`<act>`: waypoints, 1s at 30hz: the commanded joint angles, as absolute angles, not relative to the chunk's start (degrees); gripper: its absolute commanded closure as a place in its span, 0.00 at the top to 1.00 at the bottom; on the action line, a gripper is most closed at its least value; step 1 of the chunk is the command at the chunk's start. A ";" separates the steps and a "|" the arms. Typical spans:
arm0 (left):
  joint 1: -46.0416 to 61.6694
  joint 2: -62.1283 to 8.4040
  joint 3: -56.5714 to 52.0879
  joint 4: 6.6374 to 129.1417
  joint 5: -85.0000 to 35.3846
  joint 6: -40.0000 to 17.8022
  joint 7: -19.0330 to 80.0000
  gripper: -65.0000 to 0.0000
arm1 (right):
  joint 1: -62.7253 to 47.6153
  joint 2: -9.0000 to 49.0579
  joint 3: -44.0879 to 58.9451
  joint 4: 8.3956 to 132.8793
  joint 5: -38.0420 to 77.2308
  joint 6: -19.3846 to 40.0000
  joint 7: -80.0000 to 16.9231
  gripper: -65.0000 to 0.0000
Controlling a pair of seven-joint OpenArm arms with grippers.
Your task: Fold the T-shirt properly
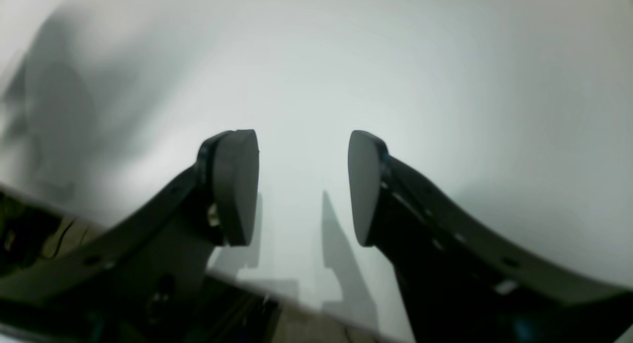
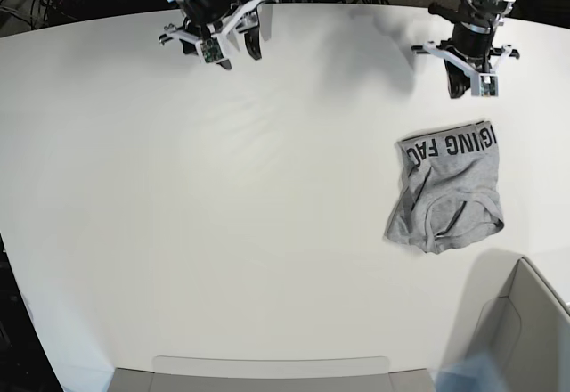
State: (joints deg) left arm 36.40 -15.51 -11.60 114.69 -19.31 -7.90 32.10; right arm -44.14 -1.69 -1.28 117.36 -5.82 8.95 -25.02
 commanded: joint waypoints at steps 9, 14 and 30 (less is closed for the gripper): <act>49.45 -14.64 -12.88 112.48 -19.38 -8.04 28.70 0.00 | -56.75 -0.13 1.27 117.93 -4.70 8.57 -22.02 0.45; 56.04 -14.73 -13.23 112.40 -19.38 -7.96 28.79 0.00 | -64.31 0.92 1.27 117.32 -4.62 8.57 -22.02 0.45; 55.69 -14.90 -5.76 77.32 -19.30 -8.22 11.12 0.00 | -60.00 0.92 2.68 87.78 -4.62 8.40 -11.38 0.45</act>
